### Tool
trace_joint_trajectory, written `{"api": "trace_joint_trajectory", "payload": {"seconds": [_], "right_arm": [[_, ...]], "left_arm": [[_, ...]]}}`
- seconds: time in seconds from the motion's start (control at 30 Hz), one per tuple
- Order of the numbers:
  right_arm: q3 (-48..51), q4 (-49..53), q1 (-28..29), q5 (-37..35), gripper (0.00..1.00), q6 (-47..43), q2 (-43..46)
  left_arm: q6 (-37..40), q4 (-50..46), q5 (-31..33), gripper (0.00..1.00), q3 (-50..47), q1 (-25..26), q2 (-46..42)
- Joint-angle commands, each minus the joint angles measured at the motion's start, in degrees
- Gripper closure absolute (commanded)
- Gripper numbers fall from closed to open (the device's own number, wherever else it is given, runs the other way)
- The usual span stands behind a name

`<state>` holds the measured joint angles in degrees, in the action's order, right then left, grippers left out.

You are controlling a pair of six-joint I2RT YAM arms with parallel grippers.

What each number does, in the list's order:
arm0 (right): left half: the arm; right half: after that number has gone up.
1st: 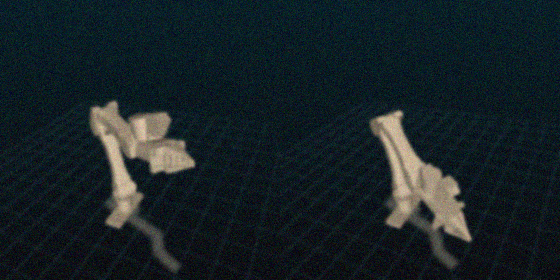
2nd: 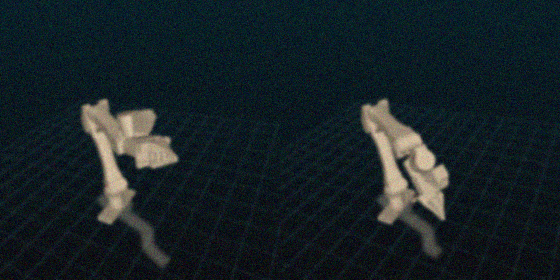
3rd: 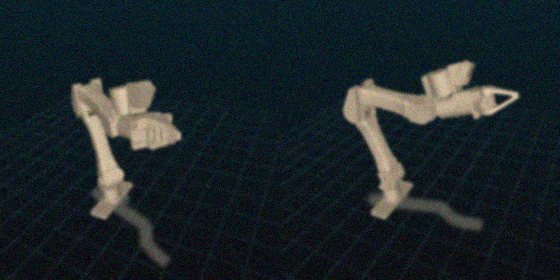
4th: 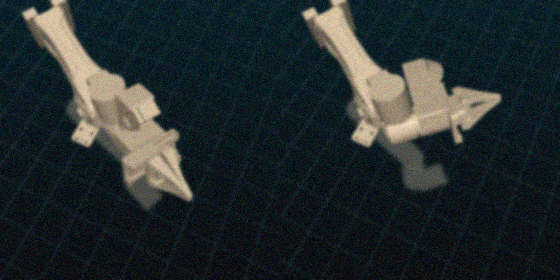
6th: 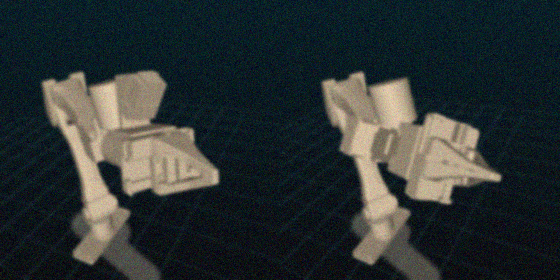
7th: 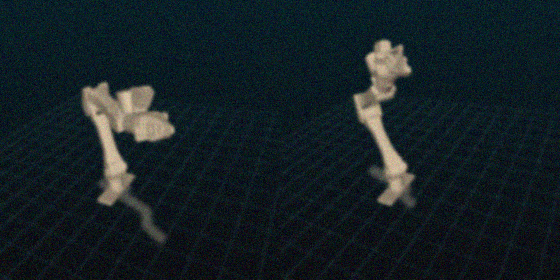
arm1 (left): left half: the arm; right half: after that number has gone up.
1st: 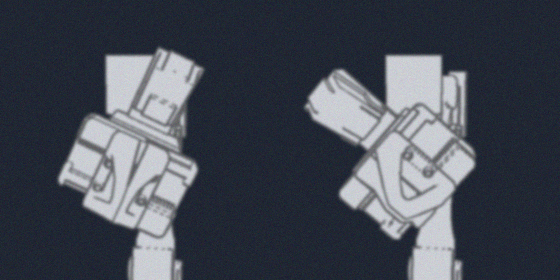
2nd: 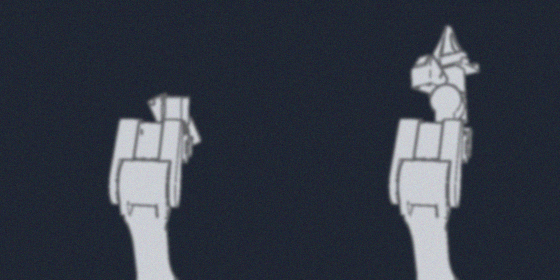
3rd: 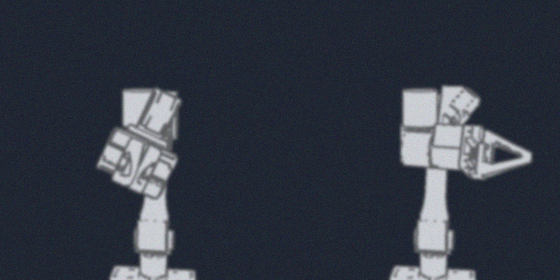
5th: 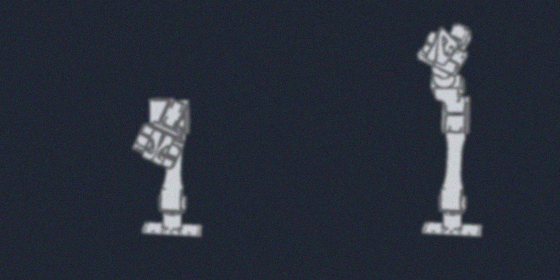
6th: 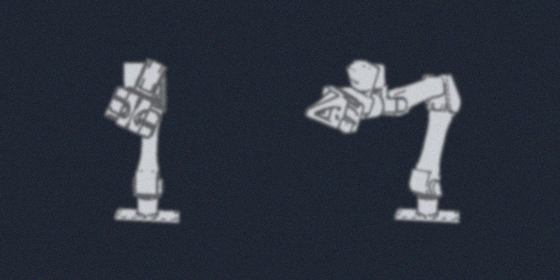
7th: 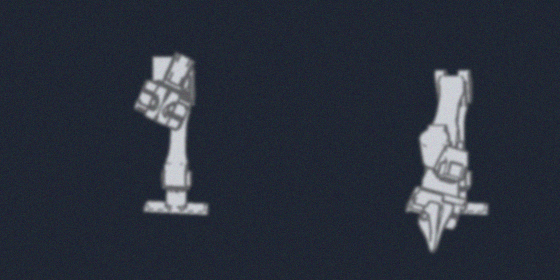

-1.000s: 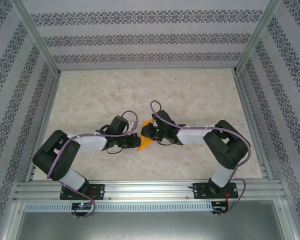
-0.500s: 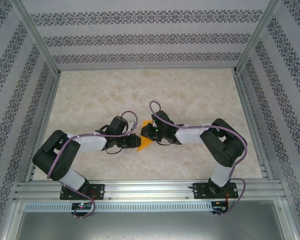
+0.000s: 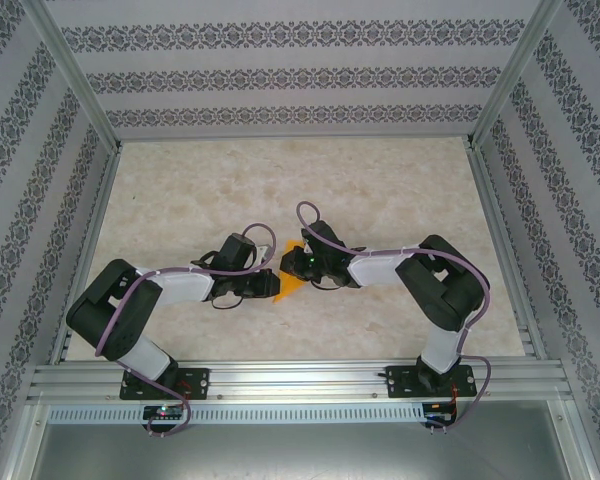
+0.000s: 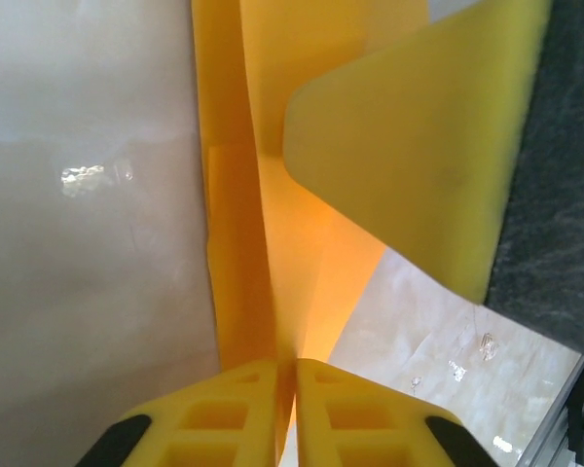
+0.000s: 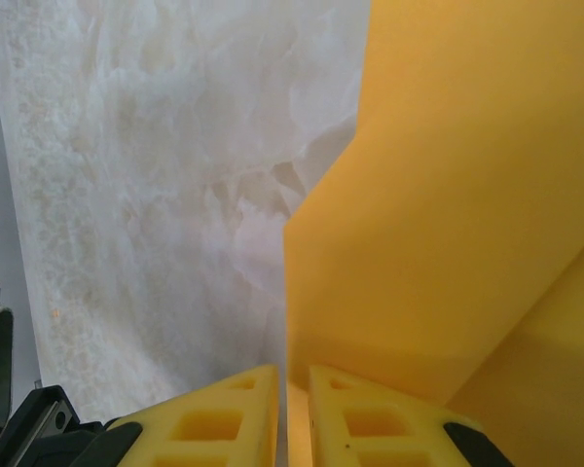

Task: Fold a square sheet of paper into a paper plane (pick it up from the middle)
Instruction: Fourth fold the wing at the center of the table.

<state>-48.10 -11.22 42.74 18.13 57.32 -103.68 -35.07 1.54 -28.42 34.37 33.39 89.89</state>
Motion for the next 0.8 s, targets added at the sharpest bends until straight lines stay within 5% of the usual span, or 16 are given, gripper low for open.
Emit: {"api": "trace_joint_trajectory", "payload": {"seconds": [0.0, 0.77], "right_arm": [[-1.5, -1.3, 0.0, 0.2, 0.83, 0.4, -1.1], [-2.0, 3.2, -1.0, 0.5, 0.76, -3.2, 2.0]], "left_arm": [[1.4, -1.2, 0.3, 0.89, 0.0, -0.5, 1.3], [-3.9, 0.2, -4.4, 0.97, 1.7, -1.4, 0.8]]}}
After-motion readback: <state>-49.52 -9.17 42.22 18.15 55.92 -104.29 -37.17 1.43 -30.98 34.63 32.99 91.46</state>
